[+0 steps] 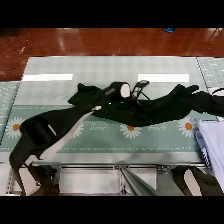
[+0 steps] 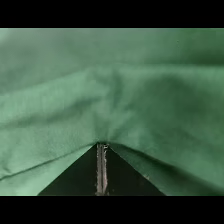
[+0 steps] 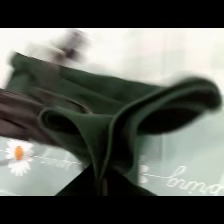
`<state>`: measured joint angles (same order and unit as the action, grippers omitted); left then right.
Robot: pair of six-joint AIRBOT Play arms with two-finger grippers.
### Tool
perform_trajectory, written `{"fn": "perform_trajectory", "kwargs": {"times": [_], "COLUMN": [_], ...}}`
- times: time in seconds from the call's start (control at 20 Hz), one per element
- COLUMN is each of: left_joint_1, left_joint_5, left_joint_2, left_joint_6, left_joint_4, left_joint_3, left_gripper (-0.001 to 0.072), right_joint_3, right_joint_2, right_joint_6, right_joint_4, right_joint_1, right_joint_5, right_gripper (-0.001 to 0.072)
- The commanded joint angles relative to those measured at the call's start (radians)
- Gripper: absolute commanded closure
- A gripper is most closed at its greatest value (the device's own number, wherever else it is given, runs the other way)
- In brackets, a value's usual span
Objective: Fold the shirts.
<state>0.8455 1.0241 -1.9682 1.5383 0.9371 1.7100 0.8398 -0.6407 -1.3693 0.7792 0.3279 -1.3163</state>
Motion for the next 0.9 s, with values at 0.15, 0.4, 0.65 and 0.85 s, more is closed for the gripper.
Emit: {"fn": "perform_trajectory", "kwargs": {"times": [0.15, 0.4, 0.65, 0.85], "left_joint_1": [-0.026, -0.351, -0.628, -0.813], "left_joint_5": [0.063, 0.228, 0.27, 0.21], "left_joint_2": [-0.044, 0.065, 0.372, 0.719], "left_joint_6": [0.019, 0.018, -0.019, -0.02], "left_joint_4": [-0.077, -0.053, 0.116, 0.24], "left_joint_3": [0.114, 0.114, 0.012, -0.218], "left_gripper": [0.0681, 0.0681, 0.0681, 0.0681], "right_joint_3": [-0.004, -0.004, 0.055, 0.298], "right_joint_2": [0.033, 0.011, -0.259, -0.601], "right_joint_6": [0.002, 0.025, 0.058, 0.077], "right_joint_4": [-0.1, -0.157, -0.231, -0.232], "right_joint_1": [0.0, -0.092, -0.469, -0.682], "right_joint_5": [0.021, 0.129, 0.33, 0.412], "right_gripper": [0.0692, 0.0692, 0.0692, 0.0692]}}
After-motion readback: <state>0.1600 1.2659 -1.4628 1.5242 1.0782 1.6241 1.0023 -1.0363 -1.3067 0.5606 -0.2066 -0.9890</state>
